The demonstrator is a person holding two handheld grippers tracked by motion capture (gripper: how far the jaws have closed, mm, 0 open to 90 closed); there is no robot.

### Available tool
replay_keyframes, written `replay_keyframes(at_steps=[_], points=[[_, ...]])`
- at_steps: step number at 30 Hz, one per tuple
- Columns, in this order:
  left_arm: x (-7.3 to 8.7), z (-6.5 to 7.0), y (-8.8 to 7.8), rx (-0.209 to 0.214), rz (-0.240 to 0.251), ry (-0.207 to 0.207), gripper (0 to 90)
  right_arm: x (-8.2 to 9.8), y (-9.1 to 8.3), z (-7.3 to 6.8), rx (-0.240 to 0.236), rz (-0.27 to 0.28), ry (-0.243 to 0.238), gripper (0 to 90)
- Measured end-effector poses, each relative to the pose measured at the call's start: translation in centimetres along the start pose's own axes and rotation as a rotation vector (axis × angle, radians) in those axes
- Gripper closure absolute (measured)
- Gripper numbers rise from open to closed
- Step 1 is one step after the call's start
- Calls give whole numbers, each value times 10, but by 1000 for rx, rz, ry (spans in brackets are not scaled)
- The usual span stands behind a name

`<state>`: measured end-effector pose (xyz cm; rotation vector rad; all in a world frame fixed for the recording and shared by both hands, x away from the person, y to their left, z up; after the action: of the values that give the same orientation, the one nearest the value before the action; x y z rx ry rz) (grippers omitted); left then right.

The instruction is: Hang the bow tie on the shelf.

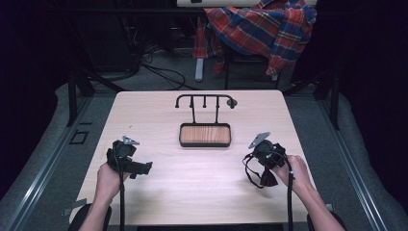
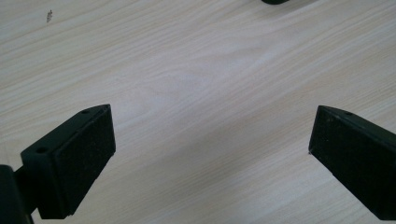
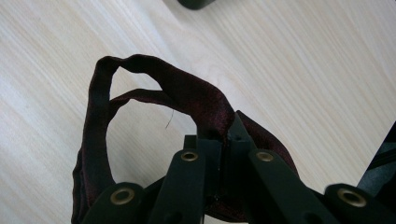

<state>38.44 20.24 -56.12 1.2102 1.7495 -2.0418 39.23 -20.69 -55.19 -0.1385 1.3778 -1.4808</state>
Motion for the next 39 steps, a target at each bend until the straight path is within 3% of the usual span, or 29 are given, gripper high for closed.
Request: replay_keyframes(at_steps=[12, 31, 39], points=[[1, 0, -1, 5, 2, -9, 5, -13, 1, 3, 2, 21, 13, 886], [2, 0, -2, -4, 1, -2, 5, -45, -3, 20, 7, 92, 46, 886], [2, 0, -1, -2, 1, -3, 5, -57, 1, 28, 14, 99, 56, 886]])
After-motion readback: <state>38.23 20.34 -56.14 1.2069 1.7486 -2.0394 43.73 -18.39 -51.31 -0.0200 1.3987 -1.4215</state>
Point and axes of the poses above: each handheld gripper's, and its own axes: y roughly forward along the jaws, x roughly out of its underside, z roughly to its right, the point moved 8 cm from there along y, roughly forward along the jaws, and after that the axes turned 9 degrees about z, right-handed, at the moved point
